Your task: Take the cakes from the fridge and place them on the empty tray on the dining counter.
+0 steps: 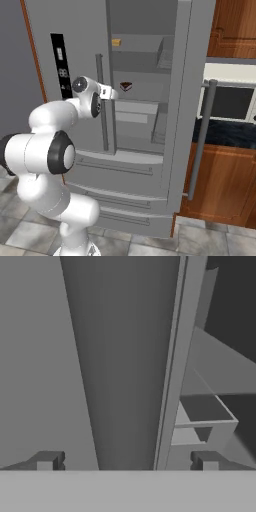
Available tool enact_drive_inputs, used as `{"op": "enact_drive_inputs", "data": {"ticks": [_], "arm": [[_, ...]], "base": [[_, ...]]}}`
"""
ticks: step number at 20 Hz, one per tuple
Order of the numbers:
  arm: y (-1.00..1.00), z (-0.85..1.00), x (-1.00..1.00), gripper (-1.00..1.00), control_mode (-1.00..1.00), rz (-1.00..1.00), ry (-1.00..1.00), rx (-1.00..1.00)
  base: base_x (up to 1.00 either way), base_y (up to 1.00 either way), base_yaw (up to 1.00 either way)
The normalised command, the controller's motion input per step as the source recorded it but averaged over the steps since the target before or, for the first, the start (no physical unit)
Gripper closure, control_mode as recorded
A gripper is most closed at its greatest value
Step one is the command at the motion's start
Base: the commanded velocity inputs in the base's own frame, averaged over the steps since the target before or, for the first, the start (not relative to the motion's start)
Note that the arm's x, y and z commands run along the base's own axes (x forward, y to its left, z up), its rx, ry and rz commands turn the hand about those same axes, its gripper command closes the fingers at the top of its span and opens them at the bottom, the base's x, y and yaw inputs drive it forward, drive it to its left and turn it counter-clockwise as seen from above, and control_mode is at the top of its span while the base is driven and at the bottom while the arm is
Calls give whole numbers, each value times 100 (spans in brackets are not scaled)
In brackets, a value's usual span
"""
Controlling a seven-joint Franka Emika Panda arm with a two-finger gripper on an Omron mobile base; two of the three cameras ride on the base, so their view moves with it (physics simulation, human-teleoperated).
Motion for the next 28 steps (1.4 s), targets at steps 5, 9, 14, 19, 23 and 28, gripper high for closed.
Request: {"op": "enact_drive_inputs", "data": {"ticks": [5, 9, 14, 19, 23, 28], "arm": [[0, -6, 44, 100, -100, 0, -1, 0], [0, 0, 11, 100, -100, 0, 5, 0], [16, 5, -75, 100, -100, 4, 19, 0], [63, 0, -100, 100, -100, 12, 10, -1], [89, -2, -100, 100, -100, 6, 13, 0], [100, -20, -100, 100, -100, 4, 4, -11]], "base": [[0, 0, 0], [0, 0, 0], [0, 0, 0], [0, 0, 0], [0, 0, 0], [0, 0, 0]]}}
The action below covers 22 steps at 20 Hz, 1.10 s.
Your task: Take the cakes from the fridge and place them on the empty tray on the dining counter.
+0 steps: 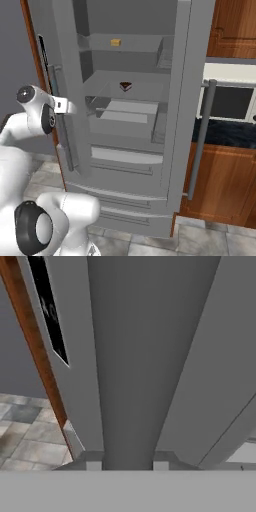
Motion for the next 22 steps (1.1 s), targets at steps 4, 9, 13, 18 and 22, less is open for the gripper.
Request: {"op": "enact_drive_inputs", "data": {"ticks": [4, 9, 13, 18, 22], "arm": [[100, -33, -92, 100, -100, 1, 0, -16], [100, -31, -69, 100, -100, 0, 1, -16], [92, -8, -47, -100, -100, 0, 3, -12], [-6, 32, -98, -100, -100, 0, -2, -2], [-85, 66, -100, -100, -100, 0, -10, 0]], "base": [[0, 0, 0], [0, 0, 0], [0, 0, 0], [0, 0, 0], [0, 0, 0]]}}
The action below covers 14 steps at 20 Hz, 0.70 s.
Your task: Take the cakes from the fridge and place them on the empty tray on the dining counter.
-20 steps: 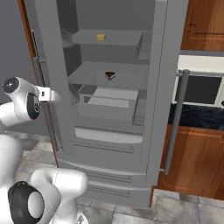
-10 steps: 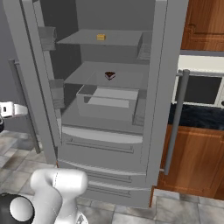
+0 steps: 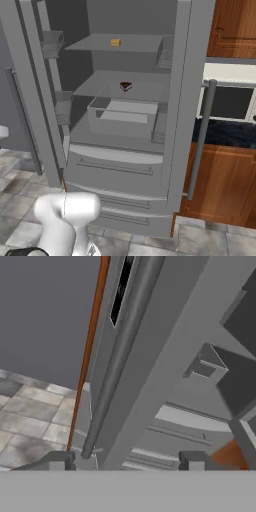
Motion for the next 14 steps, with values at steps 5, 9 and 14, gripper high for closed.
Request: {"op": "enact_drive_inputs", "data": {"ticks": [5, 9, 14], "arm": [[-100, 46, -72, -100, -100, 0, -6, 0], [-100, 4, -11, -100, -100, 1, 3, 0], [-99, 0, 8, -100, -100, 3, 0, 0]], "base": [[0, 0, 0], [0, 0, 0], [0, 0, 0]]}}
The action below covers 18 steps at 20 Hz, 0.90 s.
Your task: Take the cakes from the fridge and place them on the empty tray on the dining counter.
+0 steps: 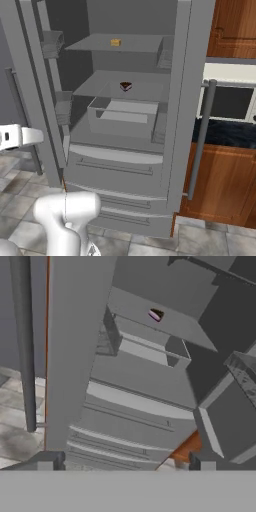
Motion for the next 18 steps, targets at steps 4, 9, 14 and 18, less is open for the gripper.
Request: {"op": "enact_drive_inputs", "data": {"ticks": [4, 9, 14, 18], "arm": [[-76, -1, 41, -100, -100, 0, 2, 6], [-37, 0, 41, -100, -100, -2, 0, 23], [0, 3, 30, -100, -100, -11, 0, 30], [0, 13, 27, -100, -100, -17, 0, 33]], "base": [[0, 0, 0], [0, 0, 0], [0, 0, 0], [0, 0, 0]]}}
